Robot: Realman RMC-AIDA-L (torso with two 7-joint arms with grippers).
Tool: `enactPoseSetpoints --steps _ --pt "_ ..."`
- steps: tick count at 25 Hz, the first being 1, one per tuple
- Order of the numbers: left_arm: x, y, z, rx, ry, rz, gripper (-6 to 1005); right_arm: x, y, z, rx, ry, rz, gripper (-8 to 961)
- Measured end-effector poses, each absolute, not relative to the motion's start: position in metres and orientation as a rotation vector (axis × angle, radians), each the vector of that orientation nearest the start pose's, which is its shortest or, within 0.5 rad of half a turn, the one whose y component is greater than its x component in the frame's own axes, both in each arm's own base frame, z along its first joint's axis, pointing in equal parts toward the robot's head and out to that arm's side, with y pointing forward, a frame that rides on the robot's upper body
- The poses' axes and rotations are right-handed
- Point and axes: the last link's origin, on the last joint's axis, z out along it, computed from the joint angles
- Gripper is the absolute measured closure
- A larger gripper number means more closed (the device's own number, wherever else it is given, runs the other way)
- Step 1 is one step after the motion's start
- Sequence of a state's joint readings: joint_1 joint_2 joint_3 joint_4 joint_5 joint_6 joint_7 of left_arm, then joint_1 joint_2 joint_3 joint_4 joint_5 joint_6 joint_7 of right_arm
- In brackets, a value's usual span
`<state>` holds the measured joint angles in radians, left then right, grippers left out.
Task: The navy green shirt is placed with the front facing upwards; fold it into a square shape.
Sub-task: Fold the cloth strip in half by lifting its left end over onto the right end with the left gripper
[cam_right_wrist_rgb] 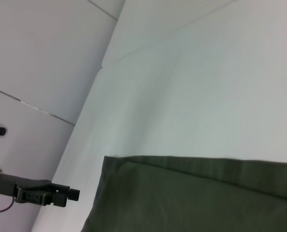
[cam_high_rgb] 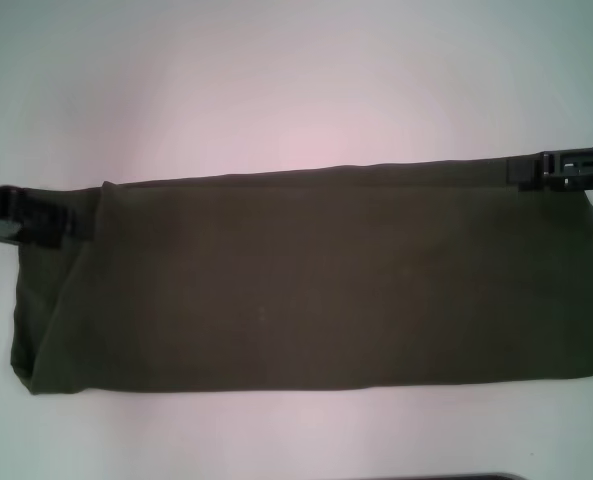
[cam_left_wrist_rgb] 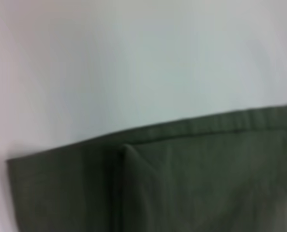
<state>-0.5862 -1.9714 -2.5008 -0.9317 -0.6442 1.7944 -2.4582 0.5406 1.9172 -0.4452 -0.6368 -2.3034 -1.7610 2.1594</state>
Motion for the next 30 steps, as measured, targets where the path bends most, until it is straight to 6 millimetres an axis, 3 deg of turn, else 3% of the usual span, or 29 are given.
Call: enactPoseSetpoints --steps 12,15,24,30 --pt "-0.302 0.327 0.090 -2.221 -1.929 -0.177 375 0.311 0.314 0.074 -2.398 1.773 0.627 296" --pt "-0.304 0.326 0.089 -2.227 -1.926 -0.138 374 0.312 0.313 0.074 -2.390 1.778 0.636 296" --pt "-0.313 0.325 0.096 -2.194 -1.918 0.001 205 0.311 0.314 0.076 -2.377 1.791 0.640 297" --pt "-0.318 0.323 0.093 -2.165 -1.934 0.049 204 0.314 0.312 0.076 -2.369 1.797 0.638 297"
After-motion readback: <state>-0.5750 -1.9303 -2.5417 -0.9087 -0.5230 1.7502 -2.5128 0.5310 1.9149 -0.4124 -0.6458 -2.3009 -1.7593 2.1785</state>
